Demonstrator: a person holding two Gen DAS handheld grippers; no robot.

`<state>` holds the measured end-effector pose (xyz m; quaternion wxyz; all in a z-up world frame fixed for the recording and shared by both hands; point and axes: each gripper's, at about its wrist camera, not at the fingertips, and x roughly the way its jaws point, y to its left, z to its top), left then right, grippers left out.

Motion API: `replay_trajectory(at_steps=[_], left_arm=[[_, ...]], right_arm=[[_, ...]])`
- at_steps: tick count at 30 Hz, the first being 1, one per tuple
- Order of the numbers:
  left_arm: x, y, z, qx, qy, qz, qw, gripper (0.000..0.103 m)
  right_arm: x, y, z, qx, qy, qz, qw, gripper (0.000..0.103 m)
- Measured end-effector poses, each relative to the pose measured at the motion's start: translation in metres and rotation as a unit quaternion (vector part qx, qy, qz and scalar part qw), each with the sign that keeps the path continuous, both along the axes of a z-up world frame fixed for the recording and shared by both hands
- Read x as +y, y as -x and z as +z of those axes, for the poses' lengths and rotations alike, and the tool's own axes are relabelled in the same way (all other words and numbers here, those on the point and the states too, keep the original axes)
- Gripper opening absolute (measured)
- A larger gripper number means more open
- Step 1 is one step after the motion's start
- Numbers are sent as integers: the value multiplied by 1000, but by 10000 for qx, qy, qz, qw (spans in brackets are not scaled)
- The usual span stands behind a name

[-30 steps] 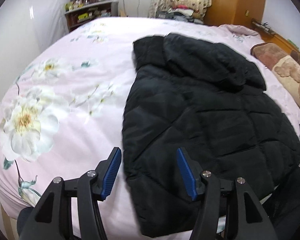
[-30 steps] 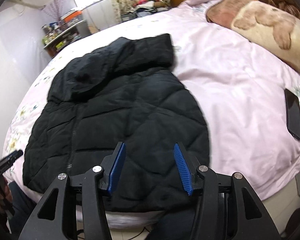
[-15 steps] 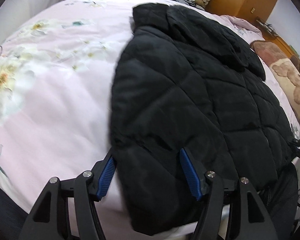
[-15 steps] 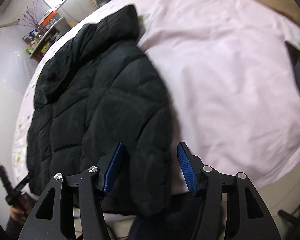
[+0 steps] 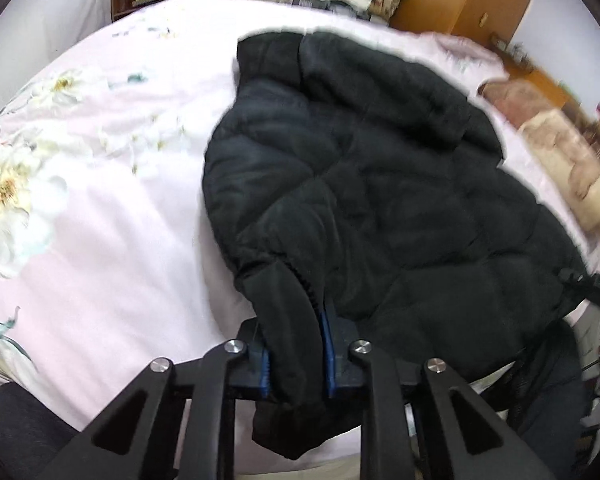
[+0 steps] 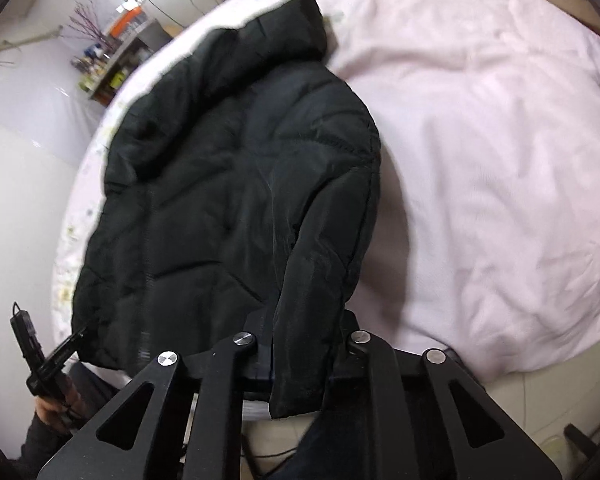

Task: Fold large clothes
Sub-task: 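Lift the held hem with both tools and fold it toward the hood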

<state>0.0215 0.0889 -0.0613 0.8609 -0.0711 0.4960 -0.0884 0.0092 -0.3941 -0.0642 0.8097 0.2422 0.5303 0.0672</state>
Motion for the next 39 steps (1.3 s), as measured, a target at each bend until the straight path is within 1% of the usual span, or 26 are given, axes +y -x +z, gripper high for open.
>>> replay_trajectory(at_steps=[5,8,14,17,20,23,28,30,32,35,39], left_arm=[[19,9,50,-562,386,108,9976,18],[33,20,72,-770,646,187,9948,17],[48,49,86,-839,1005,145,9913,17],[48,60,95,-915,1148,126,9891,17],[55,66,106,-1039,1287,121,9861,17],[62,63,115,-1177,1407,164,9829,17],[70,46,122,-1281,1565,341,9788,17],[71,36,126,-1314,1593,404,9776,17],[72,20,132,-1365,1607,440,9765,17],[71,-7,142,-1460,1595,474,9752,17],[65,-49,147,-1478,1551,520,9754,17]], right_arm=[[10,9,38,-440,-51,155,9989,13],[13,20,55,-620,-103,193,9978,13],[2,57,79,-854,-351,-1,9957,13],[-2,75,94,-992,-412,-90,9942,13],[1,80,108,-1131,-416,-114,9926,13],[1,81,121,-1292,-470,-167,9904,13],[-1,64,131,-1459,-638,-324,9867,13],[-1,51,135,-1524,-639,-378,9855,13],[0,38,140,-1610,-703,-410,9836,13],[-1,9,149,-1730,-649,-450,9818,13],[5,-29,152,-1711,-509,-437,9830,13]])
